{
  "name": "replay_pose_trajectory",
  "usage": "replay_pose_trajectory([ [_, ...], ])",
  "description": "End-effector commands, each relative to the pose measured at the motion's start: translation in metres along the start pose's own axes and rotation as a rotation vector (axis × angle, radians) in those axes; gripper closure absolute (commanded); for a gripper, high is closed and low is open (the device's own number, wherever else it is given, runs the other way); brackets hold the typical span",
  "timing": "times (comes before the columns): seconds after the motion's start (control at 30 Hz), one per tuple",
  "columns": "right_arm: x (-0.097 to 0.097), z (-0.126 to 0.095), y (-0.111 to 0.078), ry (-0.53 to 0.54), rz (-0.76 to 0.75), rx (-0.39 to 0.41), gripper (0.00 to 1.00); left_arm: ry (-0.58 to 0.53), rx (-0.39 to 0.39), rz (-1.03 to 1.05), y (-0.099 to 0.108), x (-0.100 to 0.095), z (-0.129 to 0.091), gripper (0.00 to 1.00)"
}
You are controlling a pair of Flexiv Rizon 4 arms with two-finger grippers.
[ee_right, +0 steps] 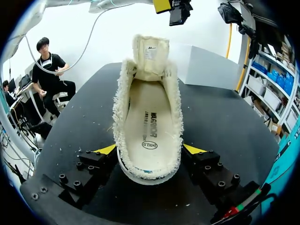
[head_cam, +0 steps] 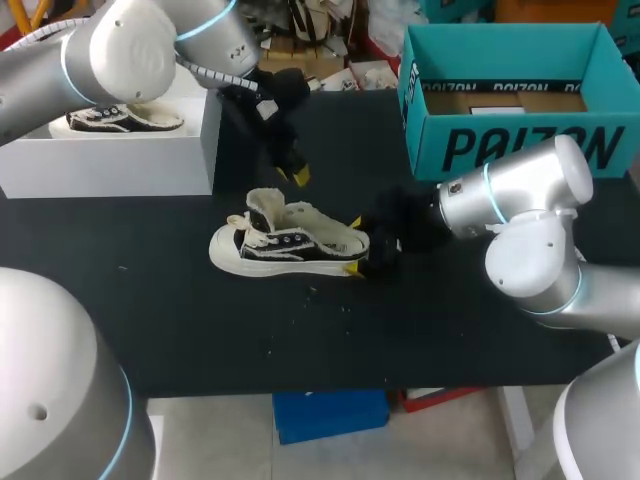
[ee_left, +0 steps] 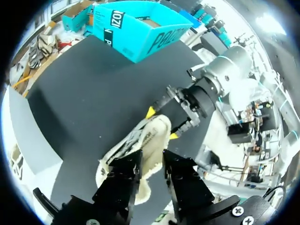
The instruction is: Take the shoe out of the shoebox, open the shoe tongue, remove and reinsert the insole, then place the shoe into the shoebox
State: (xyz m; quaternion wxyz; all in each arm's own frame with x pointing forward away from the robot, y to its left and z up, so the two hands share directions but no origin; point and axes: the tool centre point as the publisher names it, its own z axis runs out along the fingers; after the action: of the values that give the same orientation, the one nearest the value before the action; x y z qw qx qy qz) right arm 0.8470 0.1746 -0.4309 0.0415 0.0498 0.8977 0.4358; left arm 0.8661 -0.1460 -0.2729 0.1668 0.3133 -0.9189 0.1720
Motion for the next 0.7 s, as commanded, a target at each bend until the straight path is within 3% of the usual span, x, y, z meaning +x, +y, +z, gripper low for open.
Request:
replay_pose_trajectory([
  [0.03,0.0,0.0,-0.001,0.0,0.001,0.0,1.0,0.092,-0.505,0.499,-0.008,-0.006,0.0,1.0],
  [0.37,0.0,0.0,-0.001,0.0,0.001,0.0,1.0,0.092,-0.505,0.499,-0.008,-0.006,0.0,1.0],
  [0.7,0.0,0.0,-0.001,0.0,0.001,0.0,1.0,0.052,-0.242,0.676,0.032,-0.004,0.018,1.0],
])
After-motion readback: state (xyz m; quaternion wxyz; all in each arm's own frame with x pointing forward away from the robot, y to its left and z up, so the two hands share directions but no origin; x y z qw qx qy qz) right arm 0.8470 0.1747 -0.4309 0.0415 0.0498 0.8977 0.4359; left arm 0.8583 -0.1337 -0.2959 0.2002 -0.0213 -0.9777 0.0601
